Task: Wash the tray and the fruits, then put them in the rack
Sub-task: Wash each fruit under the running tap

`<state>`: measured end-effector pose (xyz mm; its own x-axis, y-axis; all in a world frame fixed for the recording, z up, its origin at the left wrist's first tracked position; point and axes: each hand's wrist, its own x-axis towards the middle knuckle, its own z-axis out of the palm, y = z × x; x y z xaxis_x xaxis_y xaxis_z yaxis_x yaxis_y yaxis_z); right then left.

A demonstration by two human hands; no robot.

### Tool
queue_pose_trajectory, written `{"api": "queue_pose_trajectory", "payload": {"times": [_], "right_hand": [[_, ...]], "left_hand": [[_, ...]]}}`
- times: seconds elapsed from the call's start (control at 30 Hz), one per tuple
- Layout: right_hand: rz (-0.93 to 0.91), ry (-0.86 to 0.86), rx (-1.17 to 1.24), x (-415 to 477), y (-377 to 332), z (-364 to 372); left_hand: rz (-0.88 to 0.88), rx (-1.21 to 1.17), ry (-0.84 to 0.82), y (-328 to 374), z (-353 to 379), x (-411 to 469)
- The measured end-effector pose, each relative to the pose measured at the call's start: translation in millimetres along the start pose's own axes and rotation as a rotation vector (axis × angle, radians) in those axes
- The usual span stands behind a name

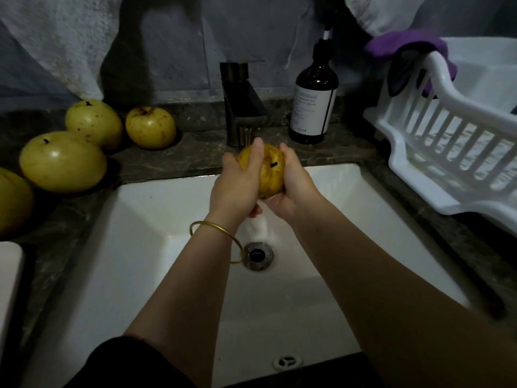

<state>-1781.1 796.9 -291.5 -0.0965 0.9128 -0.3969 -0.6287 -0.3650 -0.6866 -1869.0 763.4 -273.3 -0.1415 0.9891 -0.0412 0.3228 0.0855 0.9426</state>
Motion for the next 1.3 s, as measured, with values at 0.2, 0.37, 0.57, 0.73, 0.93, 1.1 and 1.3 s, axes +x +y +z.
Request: {"api": "queue_pose_trajectory", "payload": {"times": [0.2, 0.37, 0.57, 0.73, 0.93, 1.1, 1.3], "right_hand": [[-0.023, -0.098, 0.076, -5, -3, 9], [0.028, -0.074, 0.103, -2, 0, 7], [0.063, -0.042, 0.117, -3, -2, 4], [0.014, 0.032, 0.028, 2, 0, -1], [-0.07, 0.013, -0.119, 4, 2, 5], [-0.162, -0.001, -0.29, 5, 4, 7], [-0.158, -0.097, -0.27, -1, 4, 10]], "left_hand": [[-0.165, -0.215, 0.156, -4, -6, 13], [-0.197, -0.234, 0.129, -4, -5, 13], [-0.064, -0.118, 0.108, 2, 1, 4], [0.08, -0.02, -0.009, 0, 8, -3], [0.005, -0.147, 0.029, -2, 2, 2], [-0.125, -0.261, 0.062, -5, 3, 7], [-0.369, -0.532, 0.035, -4, -5, 11]]}}
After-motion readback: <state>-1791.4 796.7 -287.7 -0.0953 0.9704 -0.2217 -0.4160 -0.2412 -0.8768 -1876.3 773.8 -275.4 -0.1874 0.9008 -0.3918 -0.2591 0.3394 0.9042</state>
